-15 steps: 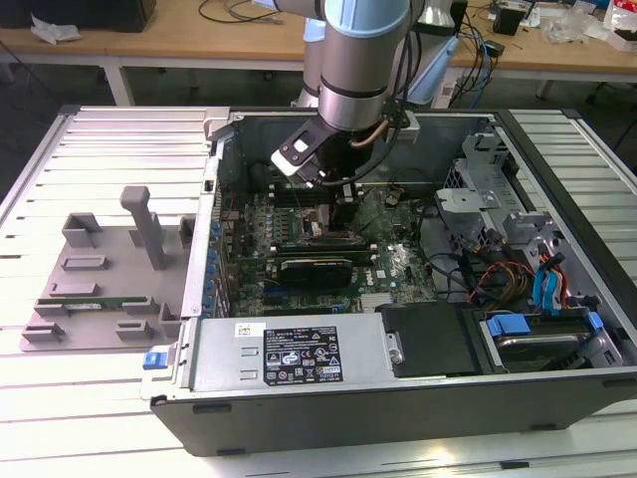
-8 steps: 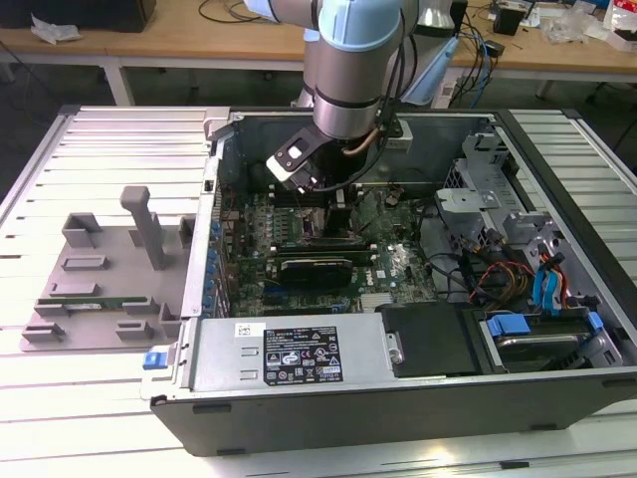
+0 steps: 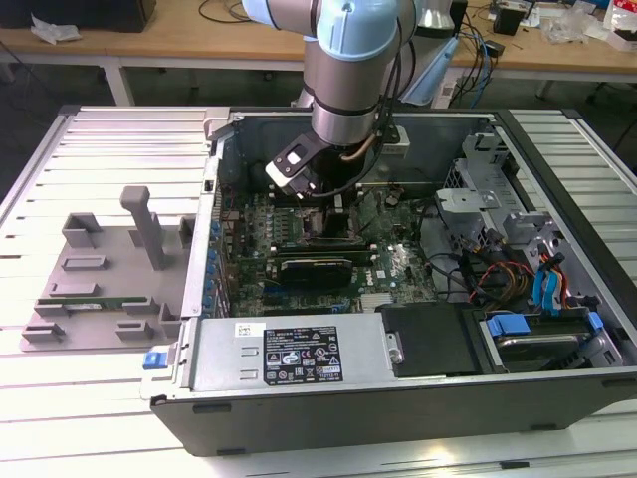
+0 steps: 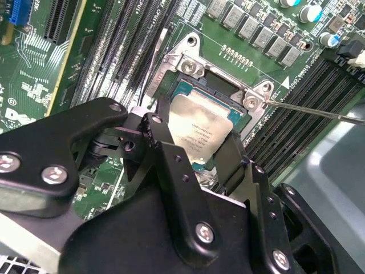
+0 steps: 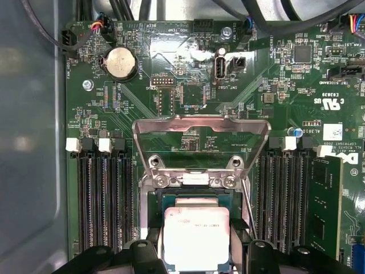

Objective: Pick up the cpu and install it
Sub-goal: 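Place the cpu into insertion slot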

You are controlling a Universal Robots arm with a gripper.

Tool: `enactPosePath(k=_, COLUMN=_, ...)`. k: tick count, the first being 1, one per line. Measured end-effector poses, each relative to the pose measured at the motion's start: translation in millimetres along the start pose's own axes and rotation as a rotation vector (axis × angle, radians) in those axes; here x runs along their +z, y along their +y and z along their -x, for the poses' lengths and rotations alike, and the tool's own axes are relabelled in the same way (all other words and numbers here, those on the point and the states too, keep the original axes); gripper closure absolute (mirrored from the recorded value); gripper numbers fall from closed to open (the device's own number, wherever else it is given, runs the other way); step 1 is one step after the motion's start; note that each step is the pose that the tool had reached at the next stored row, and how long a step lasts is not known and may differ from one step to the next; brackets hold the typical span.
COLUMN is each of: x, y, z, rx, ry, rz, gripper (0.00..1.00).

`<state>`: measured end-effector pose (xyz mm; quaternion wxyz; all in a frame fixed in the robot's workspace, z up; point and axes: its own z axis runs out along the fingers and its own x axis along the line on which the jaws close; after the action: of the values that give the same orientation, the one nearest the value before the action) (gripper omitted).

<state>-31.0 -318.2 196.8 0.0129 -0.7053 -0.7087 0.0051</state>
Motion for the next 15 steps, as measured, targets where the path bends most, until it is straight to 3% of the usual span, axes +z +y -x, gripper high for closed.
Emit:
enactPosePath(k=3, x=0.2, y=0.0, z=-0.1, rx=0.000, ry=0.0008, rz=0.0004, gripper=0.45)
enactPosePath(k=4, x=0.4, y=0.1, z=-0.2, rx=0.000, ry=0.0009, rz=0.0005, gripper=0.38)
enactPosePath(k=7, x=-0.4, y=0.0, z=0.0, rx=0.000, ry=0.0001, rz=0.0000, gripper=0.38)
enactPosePath(k=10, x=-14.2, y=-0.7, z=-0.9, rx=0.000, ry=0.0001, rz=0.0030, gripper=0.38)
enactPosePath(k=11, x=-16.5, y=-0.9, z=-1.4, rx=0.000, ry=0.0001, rz=0.0039, gripper=0.40)
enactPosePath(k=12, x=-18.5, y=-1.0, z=-1.6, rx=0.000, ry=0.0001, rz=0.0045, gripper=0.53)
enactPosePath(k=14, x=-21.9, y=-1.2, z=-1.7, rx=0.000, ry=0.0001, rz=0.0055, gripper=0.65)
enactPosePath(k=15, x=-22.9, y=-1.2, z=-1.7, rx=0.000, ry=0.0002, rz=0.0057, gripper=0.65)
